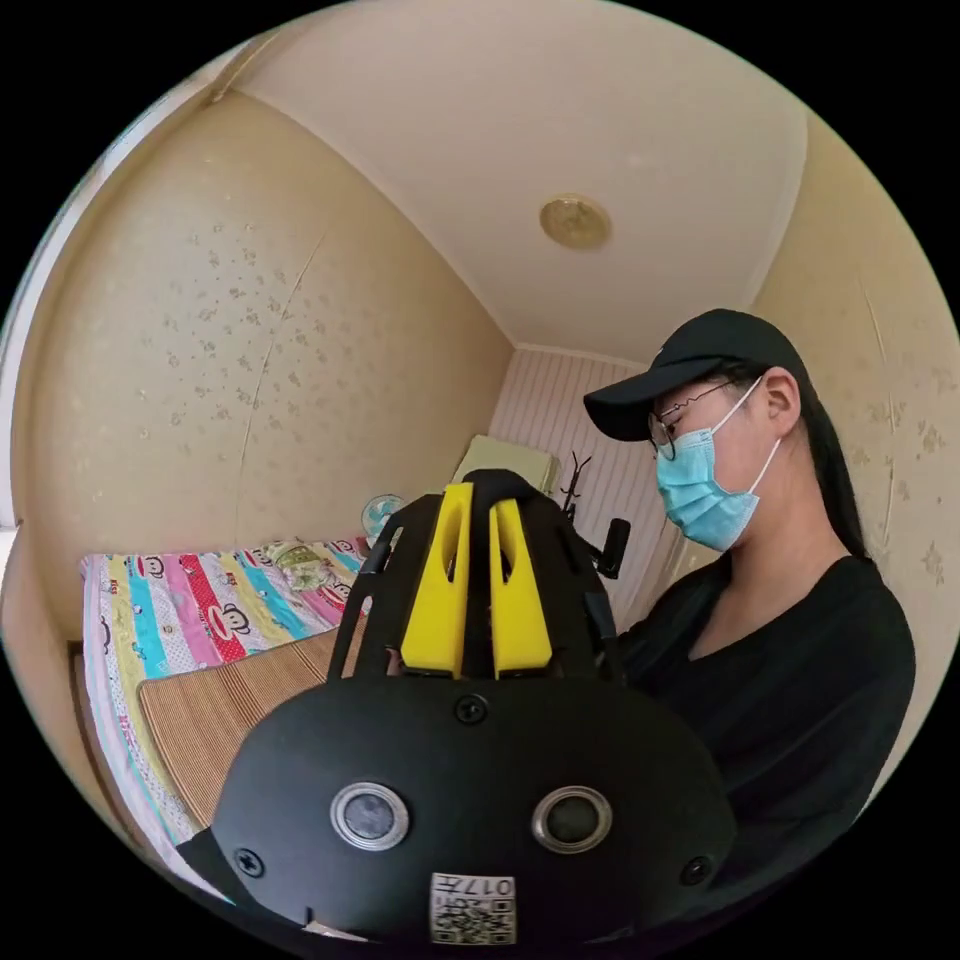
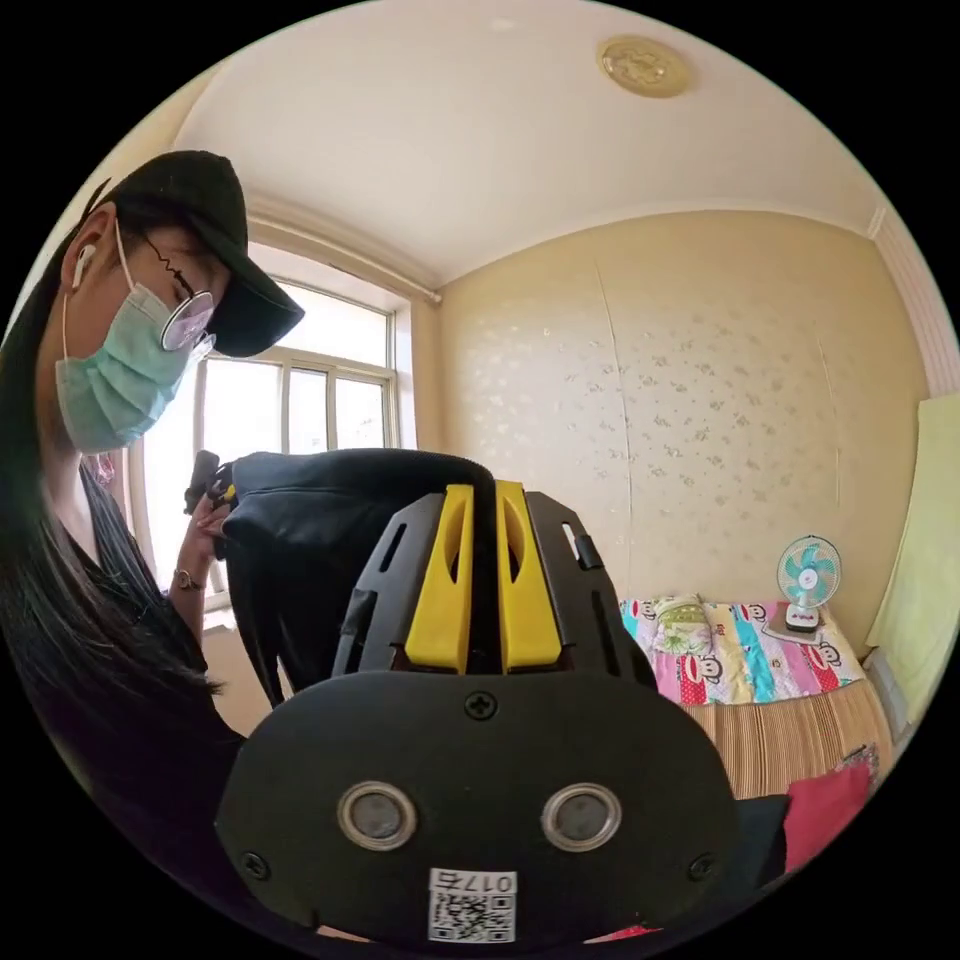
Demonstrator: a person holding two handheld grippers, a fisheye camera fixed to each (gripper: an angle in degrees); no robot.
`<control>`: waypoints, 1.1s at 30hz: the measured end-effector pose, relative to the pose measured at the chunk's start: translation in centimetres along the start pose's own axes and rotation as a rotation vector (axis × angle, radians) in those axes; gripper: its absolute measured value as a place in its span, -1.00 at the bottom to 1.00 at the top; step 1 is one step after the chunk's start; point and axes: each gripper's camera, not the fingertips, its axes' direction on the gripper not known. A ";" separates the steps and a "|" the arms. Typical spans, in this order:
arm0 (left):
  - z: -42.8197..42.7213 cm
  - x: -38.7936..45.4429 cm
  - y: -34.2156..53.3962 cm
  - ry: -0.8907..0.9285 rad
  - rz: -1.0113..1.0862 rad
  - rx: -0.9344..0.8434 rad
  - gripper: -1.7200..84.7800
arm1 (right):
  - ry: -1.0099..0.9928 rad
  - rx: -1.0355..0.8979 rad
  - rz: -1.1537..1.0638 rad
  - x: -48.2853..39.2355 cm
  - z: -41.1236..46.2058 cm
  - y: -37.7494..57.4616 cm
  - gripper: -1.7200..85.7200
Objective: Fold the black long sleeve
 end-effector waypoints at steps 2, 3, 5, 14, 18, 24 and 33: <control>3.1 -7.3 -1.8 -0.172 -0.077 -0.108 -0.92 | 0.033 -0.257 -0.049 4.0 8.2 -2.0 -0.89; 4.4 -9.8 -1.9 -0.215 -0.107 -0.145 -0.92 | 0.043 -0.325 -0.055 5.4 10.8 -2.0 -0.89; 10.5 -21.7 0.2 -0.340 -0.268 -0.306 -0.90 | 0.040 -0.628 -0.044 11.8 23.0 0.8 -0.89; 22.6 -48.8 22.4 -0.589 -0.751 -0.712 -0.81 | -0.039 -1.109 0.295 22.3 46.0 27.5 -0.87; 27.6 -48.1 31.2 -0.429 -0.800 -0.925 -0.81 | -0.122 -1.333 0.365 20.3 45.7 38.4 -0.85; 28.0 -44.8 42.7 -0.384 -0.850 -1.228 -0.91 | -0.132 -1.510 0.300 18.6 38.6 46.9 -0.90; 10.4 -47.3 36.5 -0.804 -1.069 -0.941 -0.74 | -0.054 -1.614 0.547 27.0 36.3 44.7 -0.95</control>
